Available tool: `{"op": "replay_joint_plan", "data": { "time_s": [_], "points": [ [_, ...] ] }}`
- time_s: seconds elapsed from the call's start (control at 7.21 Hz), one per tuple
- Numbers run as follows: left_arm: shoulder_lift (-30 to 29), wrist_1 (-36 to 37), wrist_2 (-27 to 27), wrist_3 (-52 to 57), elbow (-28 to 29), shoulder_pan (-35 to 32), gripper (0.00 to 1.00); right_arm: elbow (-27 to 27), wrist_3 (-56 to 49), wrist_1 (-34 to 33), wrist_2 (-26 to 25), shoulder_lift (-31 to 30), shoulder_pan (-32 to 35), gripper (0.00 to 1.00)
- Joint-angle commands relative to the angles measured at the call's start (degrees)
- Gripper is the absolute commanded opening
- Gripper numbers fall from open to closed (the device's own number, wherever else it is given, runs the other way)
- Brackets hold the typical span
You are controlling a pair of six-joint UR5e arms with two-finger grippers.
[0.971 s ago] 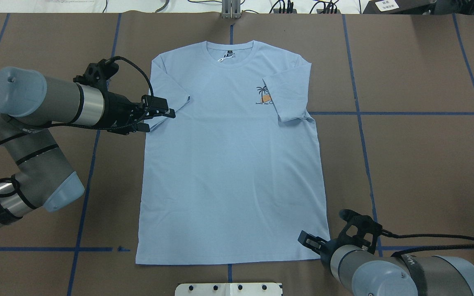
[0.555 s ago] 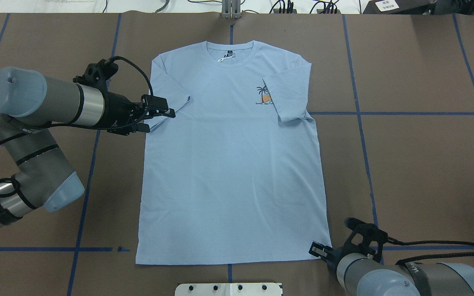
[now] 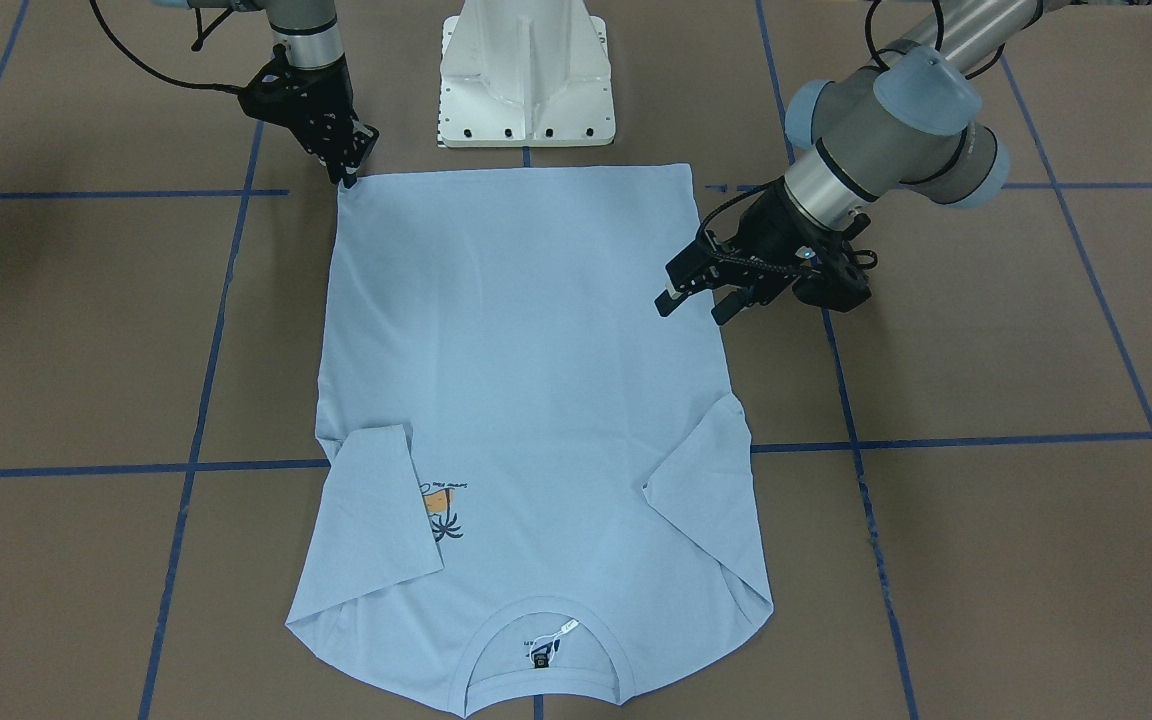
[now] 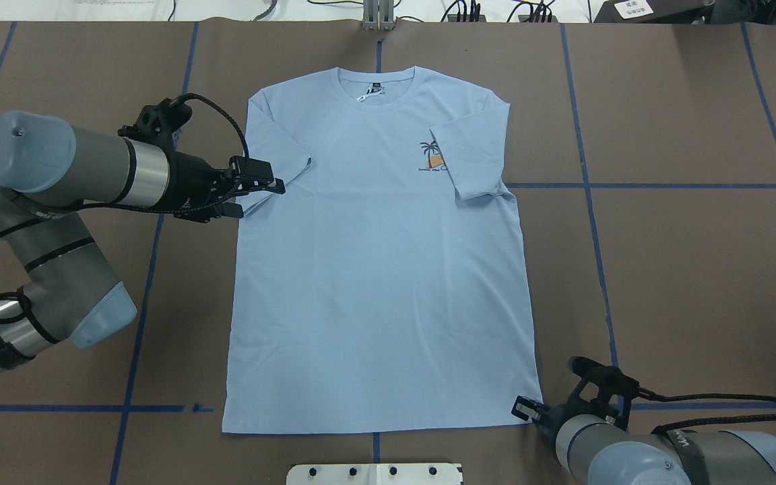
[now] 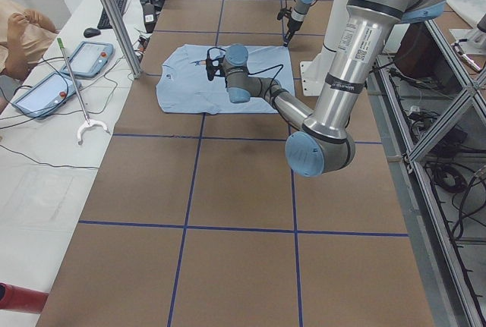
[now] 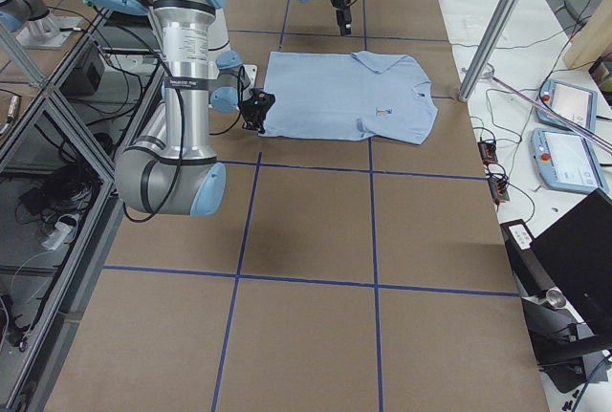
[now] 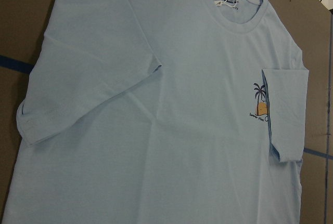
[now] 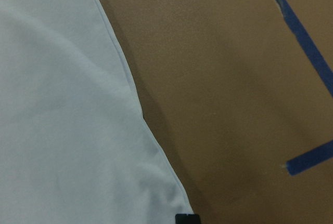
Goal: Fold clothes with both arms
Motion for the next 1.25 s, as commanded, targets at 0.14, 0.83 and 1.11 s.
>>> {"op": "replay_joint_plan", "data": {
  "time_s": [0.14, 0.83, 1.11],
  "points": [
    [0.01, 0.00, -0.03, 0.00, 0.06, 0.00, 0.99, 0.13, 0.00, 0.00, -0.08, -0.29, -0.28, 0.57],
    [0.01, 0.00, 0.05, 0.00, 0.41, 0.00, 0.99, -0.22, 0.00, 0.00, -0.17, -0.20, -1.07, 0.15],
    [-0.08, 0.00, -0.03, 0.00, 0.24, 0.00, 0.99, -0.13, 0.00, 0.00, -0.17, -0.20, -1.25, 0.00]
  ]
}}
